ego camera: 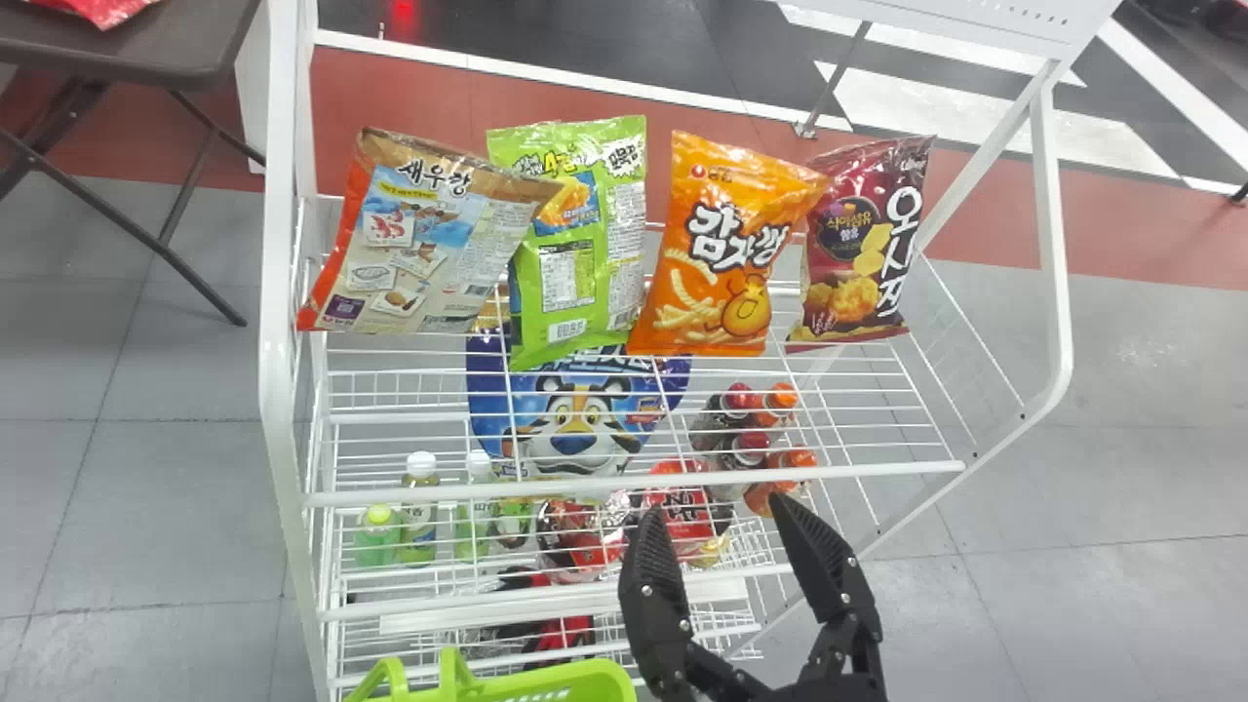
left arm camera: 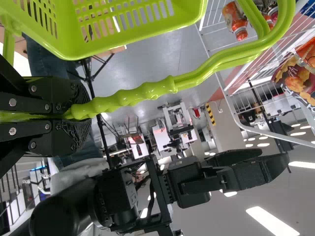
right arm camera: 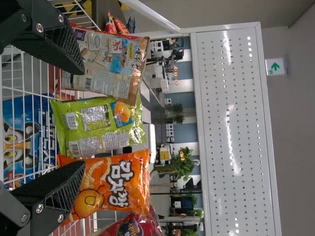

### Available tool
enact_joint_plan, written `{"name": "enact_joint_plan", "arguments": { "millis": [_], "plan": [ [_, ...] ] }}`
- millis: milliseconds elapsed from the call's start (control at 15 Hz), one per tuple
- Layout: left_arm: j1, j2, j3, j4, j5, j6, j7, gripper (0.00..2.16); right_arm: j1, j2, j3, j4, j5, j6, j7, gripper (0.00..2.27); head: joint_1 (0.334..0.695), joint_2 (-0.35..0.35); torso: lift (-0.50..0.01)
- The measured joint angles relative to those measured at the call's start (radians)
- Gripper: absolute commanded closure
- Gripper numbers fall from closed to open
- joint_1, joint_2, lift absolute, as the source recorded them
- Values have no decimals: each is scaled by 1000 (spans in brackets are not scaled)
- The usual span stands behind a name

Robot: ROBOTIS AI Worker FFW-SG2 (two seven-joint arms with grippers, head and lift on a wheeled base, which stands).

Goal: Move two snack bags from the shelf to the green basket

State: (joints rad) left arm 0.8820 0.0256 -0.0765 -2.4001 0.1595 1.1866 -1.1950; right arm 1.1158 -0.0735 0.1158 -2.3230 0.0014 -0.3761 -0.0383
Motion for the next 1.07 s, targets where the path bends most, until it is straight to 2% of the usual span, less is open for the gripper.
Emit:
{"name": "enact_joint_plan", "arguments": {
  "millis": [733, 1067],
  "plan": [
    [2, 5, 0, -3, 0, 3, 0, 2132, -12, -5, 7, 7, 3, 23, 0, 188, 695, -350, -13],
    [6, 8, -3, -1, -6, 3, -2, 2132, -131, -12, 45, 69, 22, 119, 0, 188, 695, -350, -13]
  ]
}}
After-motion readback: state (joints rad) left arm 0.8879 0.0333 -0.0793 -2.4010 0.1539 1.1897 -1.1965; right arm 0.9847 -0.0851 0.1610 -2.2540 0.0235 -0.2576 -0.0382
